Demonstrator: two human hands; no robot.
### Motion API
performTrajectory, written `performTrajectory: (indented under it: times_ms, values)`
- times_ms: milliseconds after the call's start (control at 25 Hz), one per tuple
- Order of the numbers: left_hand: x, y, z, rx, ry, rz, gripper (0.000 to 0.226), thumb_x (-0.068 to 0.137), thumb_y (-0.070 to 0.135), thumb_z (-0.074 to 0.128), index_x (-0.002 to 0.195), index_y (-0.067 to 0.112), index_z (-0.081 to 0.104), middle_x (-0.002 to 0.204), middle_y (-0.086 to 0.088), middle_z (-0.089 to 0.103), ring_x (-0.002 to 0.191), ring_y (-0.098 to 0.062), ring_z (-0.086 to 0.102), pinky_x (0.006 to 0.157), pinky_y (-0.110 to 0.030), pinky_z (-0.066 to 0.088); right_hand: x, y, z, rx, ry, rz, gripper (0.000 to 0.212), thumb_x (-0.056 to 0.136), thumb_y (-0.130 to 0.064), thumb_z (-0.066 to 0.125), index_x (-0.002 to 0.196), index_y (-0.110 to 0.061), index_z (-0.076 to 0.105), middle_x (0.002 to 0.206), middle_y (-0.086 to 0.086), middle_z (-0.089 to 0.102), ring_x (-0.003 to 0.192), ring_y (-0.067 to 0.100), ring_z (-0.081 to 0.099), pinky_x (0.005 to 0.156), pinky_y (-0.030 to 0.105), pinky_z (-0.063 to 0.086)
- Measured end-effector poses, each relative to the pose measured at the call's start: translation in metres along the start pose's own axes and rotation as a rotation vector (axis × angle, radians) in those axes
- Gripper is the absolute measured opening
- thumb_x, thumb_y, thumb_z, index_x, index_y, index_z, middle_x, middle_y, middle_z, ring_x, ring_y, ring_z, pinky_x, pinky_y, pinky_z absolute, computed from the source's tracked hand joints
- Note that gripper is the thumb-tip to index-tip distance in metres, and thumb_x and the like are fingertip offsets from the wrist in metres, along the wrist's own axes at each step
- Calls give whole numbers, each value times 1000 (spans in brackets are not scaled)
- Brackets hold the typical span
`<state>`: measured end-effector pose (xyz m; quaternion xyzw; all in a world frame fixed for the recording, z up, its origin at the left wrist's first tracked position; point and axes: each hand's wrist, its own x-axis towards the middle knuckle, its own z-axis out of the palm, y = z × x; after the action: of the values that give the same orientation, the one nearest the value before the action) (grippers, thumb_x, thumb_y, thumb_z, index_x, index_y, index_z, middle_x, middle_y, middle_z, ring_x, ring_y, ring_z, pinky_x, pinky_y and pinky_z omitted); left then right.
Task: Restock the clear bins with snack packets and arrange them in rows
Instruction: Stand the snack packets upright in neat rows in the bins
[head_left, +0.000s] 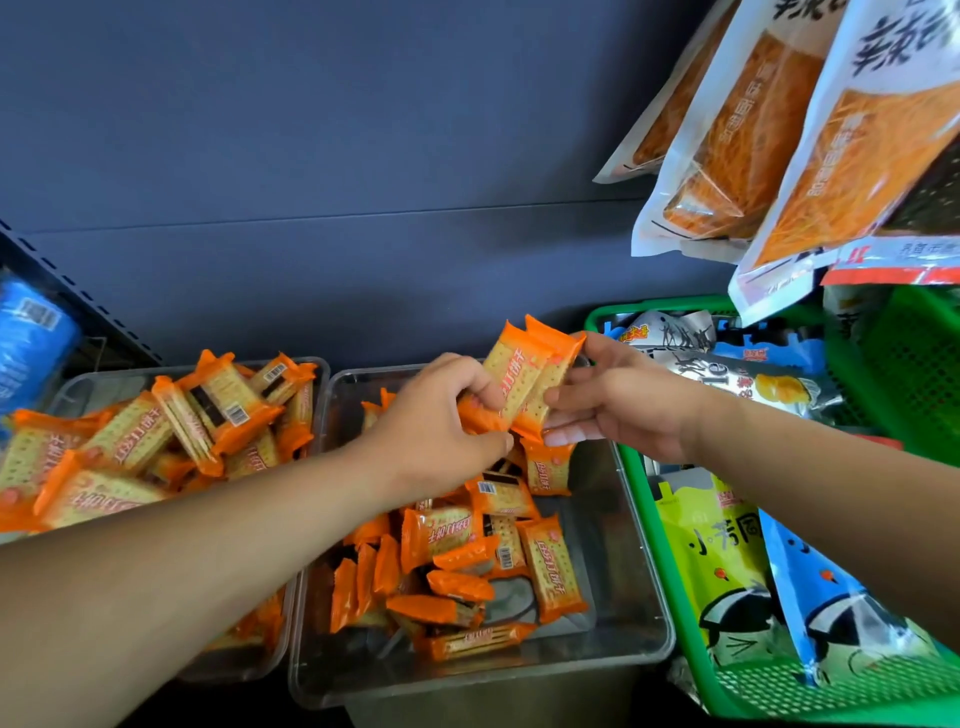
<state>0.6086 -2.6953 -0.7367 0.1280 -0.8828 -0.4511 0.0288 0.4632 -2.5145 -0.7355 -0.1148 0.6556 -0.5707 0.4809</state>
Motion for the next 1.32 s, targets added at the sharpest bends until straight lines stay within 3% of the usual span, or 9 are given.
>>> performTrajectory:
  times_ms: [240,400,560,800,880,1000,1080,1200,1320]
  values:
    - [2,6,-2,-80,-20,-29,83,71,14,85,142,32,46,121,17,67,105,1,67,88,-36,60,4,5,-1,-107,35,23,43,92,11,63,128,-9,53,115,27,73,101,46,74,85,51,63]
    - [11,5,-20,166,-148,66,64,74,4,83,125,39,68,114,15,58,101,-4,62,79,-26,52,3,3,-22,-349,146,-67,38,87,10,64,118,-11,59,111,31,70,83,39,71,75,47,62]
    - [13,12,-19,92,-239,30,58,88,10,81,132,44,65,115,16,63,95,-6,68,79,-23,58,-6,2,-19,-546,46,-94,40,91,7,61,120,-19,63,102,20,73,75,24,66,63,39,55]
    - [19,34,10,-116,28,-10,68,74,6,92,131,27,61,113,4,65,93,-10,70,84,-27,62,-17,5,-9,-555,-114,-31,37,76,-35,71,113,-28,70,101,12,74,93,28,70,73,44,59]
    - [23,39,18,-120,72,50,57,79,9,88,129,24,63,107,5,68,94,-9,70,84,-23,60,-18,7,-12,-572,-61,-58,41,78,-46,80,110,-22,69,104,16,75,89,29,70,69,43,56]
    - [30,25,30,14,141,60,24,98,19,70,121,22,63,107,8,66,97,-7,66,83,-20,56,-20,12,-22,-563,76,-110,33,86,-33,84,110,-18,66,102,11,77,88,24,73,74,40,58]
    - [30,-2,40,312,-43,-13,16,100,25,66,115,21,65,107,5,68,103,-17,66,85,-32,56,-22,16,-33,-577,182,-120,31,86,-29,83,110,-23,64,103,5,75,95,23,73,89,45,60]
    - [16,-34,55,673,-460,-76,44,90,45,77,127,24,66,125,6,67,117,-20,63,93,-36,54,-24,17,-37,-589,174,-225,42,83,-18,84,114,-30,57,99,1,74,87,20,73,88,47,61]
    - [11,-38,64,849,-490,-14,45,80,43,85,115,24,63,114,5,65,105,-20,61,86,-38,54,-25,16,-26,-651,87,-319,45,81,-14,86,113,-28,57,91,-4,73,78,9,67,83,37,59]
